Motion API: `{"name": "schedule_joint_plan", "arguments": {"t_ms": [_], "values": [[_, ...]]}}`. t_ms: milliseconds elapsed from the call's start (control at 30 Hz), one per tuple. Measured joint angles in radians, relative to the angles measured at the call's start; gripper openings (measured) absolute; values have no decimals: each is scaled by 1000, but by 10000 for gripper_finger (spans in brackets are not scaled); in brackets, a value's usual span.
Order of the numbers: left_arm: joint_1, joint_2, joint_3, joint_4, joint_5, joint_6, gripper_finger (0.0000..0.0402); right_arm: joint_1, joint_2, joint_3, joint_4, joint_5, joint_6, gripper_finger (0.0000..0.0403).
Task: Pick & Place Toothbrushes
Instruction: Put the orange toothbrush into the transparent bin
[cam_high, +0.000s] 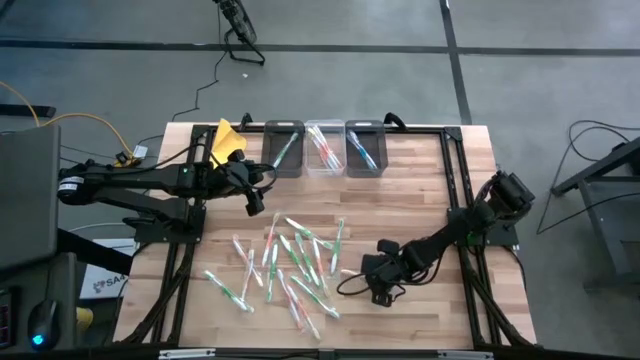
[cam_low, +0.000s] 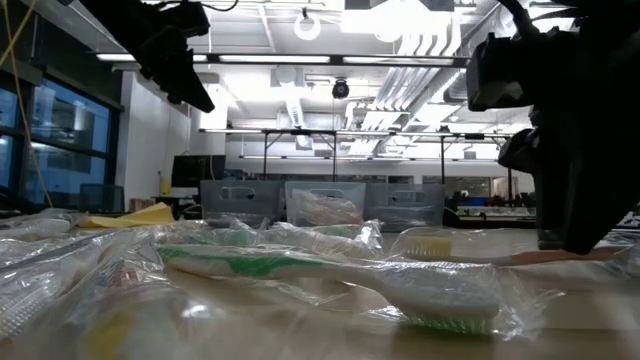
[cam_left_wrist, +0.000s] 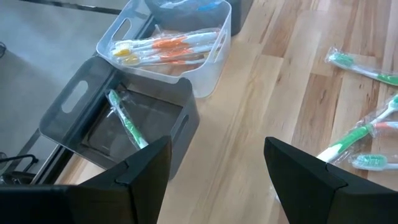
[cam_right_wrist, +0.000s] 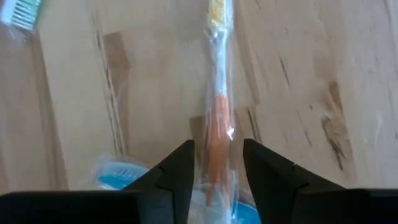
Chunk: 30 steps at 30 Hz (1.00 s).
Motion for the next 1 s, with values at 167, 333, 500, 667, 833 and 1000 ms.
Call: {"name": "schedule_joint_plan", "arguments": {"t_ms": [167,333,500,667,833,1000], "values": [[0,0,0,-1,0,0,251,5,45,2,9,0,1,95],[0,0,0,-1,0,-8,251,-7,59,5,-1,-6,5,56],[0,0,0,-2,32,-50,251,-44,-26,-3,-8,-34,-19,28],[0,0,0,-2,122,-85,251,-107,-155,0,-28,31,-53,29],[0,0,0,8,143,-87,251,-245,-272,0,-18,75,-128,29],[0,19,0,41,143,-71,251,-475,-297,14,92,63,-289,29]]}}
